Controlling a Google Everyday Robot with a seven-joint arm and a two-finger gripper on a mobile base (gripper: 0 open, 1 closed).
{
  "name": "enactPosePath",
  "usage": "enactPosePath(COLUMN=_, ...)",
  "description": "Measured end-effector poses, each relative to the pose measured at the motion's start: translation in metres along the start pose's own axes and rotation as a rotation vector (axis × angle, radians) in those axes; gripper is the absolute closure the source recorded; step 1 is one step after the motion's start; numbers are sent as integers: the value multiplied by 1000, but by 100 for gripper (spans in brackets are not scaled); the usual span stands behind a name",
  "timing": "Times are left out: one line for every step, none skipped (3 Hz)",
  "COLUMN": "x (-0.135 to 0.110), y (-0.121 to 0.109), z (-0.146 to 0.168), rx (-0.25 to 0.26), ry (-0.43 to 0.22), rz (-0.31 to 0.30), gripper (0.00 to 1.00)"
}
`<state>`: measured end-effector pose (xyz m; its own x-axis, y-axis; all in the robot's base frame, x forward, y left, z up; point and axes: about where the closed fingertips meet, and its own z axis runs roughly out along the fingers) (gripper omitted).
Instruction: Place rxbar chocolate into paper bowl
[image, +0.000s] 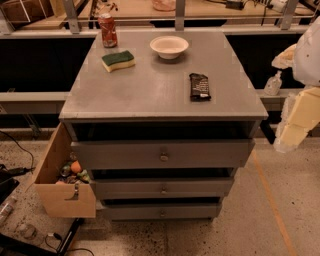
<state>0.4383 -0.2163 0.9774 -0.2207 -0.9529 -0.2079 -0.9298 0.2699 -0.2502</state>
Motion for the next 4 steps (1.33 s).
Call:
enactPosePath(x=0, y=0, z=0, rx=0, ry=0, rz=0, gripper=0)
enactPosePath(x=-1, y=-9, z=0, rx=26, ry=-15, rz=27, gripper=0)
enactPosePath(x=-9, y=-47, z=7, rx=73, ry=-113, rz=133, gripper=0)
enactPosePath(x=-14, y=-94, z=16, rx=126, ry=-256, rz=304, gripper=0)
